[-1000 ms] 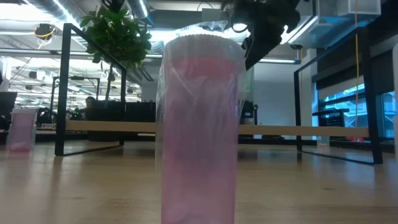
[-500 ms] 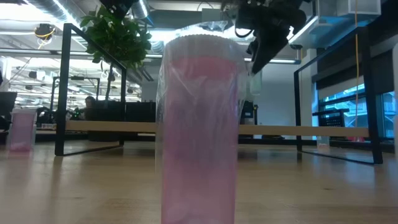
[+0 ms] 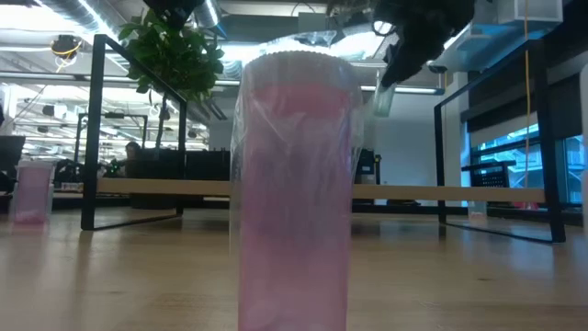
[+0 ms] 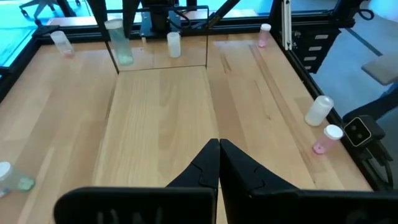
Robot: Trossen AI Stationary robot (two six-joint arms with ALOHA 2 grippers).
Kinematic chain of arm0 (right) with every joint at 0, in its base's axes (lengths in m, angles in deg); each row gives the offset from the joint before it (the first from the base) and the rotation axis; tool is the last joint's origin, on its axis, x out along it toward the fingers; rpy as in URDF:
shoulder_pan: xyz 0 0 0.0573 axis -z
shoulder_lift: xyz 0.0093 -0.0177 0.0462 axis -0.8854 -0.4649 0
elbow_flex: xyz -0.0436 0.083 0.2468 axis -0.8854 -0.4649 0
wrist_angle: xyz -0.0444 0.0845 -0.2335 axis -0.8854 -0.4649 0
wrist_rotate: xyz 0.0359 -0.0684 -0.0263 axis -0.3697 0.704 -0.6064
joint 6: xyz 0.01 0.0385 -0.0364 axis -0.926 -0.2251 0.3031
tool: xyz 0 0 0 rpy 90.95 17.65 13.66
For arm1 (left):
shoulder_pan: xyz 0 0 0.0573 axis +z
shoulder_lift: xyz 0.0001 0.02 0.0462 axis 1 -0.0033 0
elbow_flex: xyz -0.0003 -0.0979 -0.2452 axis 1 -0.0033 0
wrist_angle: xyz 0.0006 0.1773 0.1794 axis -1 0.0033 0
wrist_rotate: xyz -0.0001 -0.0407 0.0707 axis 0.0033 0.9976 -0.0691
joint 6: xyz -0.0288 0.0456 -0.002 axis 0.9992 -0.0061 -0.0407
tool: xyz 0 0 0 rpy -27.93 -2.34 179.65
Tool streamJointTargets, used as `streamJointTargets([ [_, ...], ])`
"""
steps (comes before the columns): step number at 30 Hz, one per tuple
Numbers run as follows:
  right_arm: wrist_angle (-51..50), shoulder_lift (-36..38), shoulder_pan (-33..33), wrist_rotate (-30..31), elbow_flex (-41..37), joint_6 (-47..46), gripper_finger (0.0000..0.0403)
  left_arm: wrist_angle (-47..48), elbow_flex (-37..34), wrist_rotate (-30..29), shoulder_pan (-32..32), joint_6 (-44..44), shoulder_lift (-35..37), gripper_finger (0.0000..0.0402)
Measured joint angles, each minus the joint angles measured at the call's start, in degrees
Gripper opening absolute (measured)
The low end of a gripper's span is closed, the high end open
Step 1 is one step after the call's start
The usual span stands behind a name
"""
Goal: Pick and place medicine bottles onto shelf by color
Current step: Put the top right blue pill bottle on the shelf
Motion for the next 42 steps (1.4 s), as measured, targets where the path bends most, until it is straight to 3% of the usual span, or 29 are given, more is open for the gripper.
streamJointTargets([
  [8,0.0,0.8,0.1,3.1,-0.1,3.3,0.0124,0.0,0.0,0.0,0.0,0.3,0.0,0.0],
  [14,0.1,-2.4,2.1,-0.7,0.0,4.9,0.0124,0.0,0.0,-0.3,0.0,-1.5,0.0,0.0],
  [25,0.3,-5.4,3.5,-1.0,0.0,7.7,0.0124,0.0,0.0,-0.4,0.0,-3.0,0.0,0.0],
  [42,0.1,-8.9,3.5,-0.9,0.0,4.4,0.0124,-0.1,0.0,-0.4,0.0,-3.0,0.0,0.0],
])
